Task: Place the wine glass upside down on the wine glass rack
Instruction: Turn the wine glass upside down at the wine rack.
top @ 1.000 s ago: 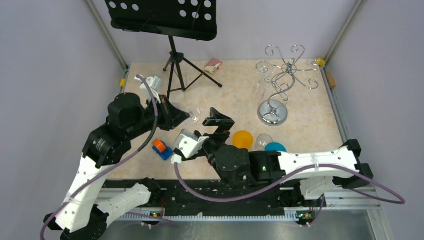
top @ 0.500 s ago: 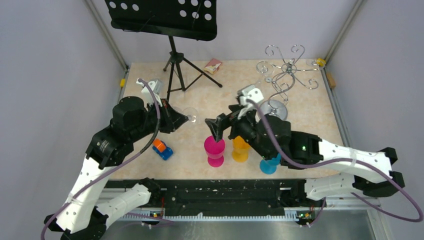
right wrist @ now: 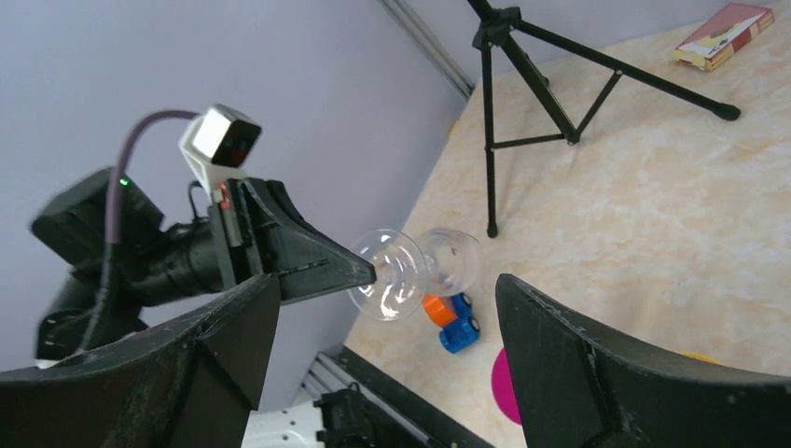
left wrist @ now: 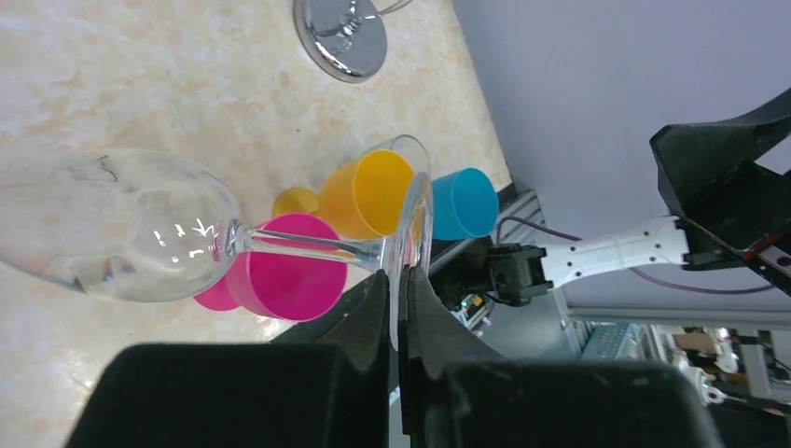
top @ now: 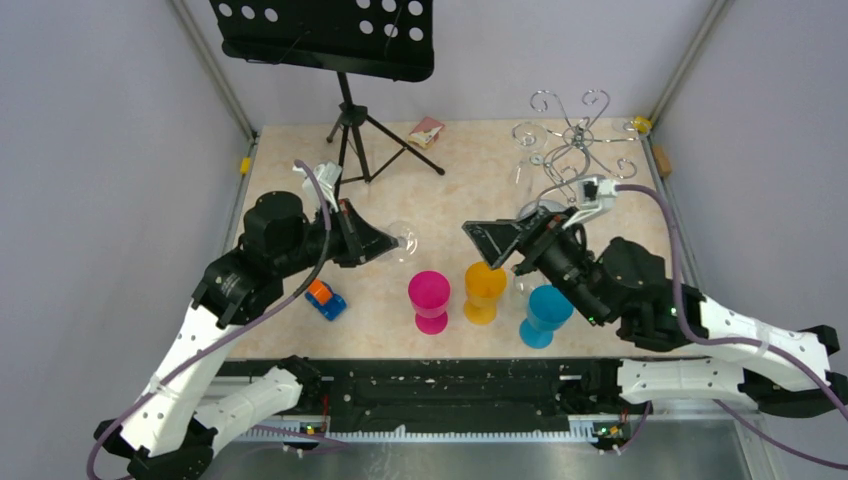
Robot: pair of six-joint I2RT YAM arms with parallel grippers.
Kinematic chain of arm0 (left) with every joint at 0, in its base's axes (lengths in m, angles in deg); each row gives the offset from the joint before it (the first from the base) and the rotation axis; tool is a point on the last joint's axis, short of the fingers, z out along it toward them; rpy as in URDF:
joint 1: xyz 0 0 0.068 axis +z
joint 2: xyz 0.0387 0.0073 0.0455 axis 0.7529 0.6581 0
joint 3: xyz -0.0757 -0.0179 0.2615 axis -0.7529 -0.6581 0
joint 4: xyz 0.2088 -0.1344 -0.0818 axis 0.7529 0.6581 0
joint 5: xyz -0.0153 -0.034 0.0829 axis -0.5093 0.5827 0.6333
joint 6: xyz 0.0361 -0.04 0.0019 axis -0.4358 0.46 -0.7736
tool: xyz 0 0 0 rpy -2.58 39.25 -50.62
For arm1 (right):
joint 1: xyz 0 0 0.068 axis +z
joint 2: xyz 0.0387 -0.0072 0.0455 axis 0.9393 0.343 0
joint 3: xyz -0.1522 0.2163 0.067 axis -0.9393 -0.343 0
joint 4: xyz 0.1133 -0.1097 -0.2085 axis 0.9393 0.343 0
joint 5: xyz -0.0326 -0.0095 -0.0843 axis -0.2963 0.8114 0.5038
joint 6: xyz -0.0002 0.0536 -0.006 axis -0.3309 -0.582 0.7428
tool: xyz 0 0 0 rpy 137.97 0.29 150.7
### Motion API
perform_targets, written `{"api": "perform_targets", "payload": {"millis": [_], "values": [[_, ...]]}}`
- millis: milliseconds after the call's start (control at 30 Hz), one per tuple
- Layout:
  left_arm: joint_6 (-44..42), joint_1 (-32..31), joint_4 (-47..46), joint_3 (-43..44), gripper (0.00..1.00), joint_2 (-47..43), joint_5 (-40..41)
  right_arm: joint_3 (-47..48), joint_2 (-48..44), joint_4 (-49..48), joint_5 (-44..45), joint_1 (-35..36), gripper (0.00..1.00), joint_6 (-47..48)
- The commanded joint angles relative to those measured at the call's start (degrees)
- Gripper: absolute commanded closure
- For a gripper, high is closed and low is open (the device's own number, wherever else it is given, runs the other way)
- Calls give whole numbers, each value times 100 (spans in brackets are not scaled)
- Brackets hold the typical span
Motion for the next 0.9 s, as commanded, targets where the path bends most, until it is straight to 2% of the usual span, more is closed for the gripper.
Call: {"api": "perform_targets", "payload": {"millis": [0, 100, 233, 533, 867], "values": [[517, -10, -1098, -74, 100, 74, -593, -234, -418, -513, 246, -40, 14, -474], [831, -8, -1421, -147, 100, 228, -903, -386, -627, -678, 270, -44, 14, -540], [1170, -4, -1800, -138, 100, 425, -1314, -392, -784, -358, 431, -41, 14, -726], [1925, -4, -3076, -403, 100, 494, -1704, -594, -1189, -240, 589, -44, 17, -938], [2373, -38, -3283, -259, 100, 897, -2038, -236, -1104, 550, 622, -42, 18, -1166]]}}
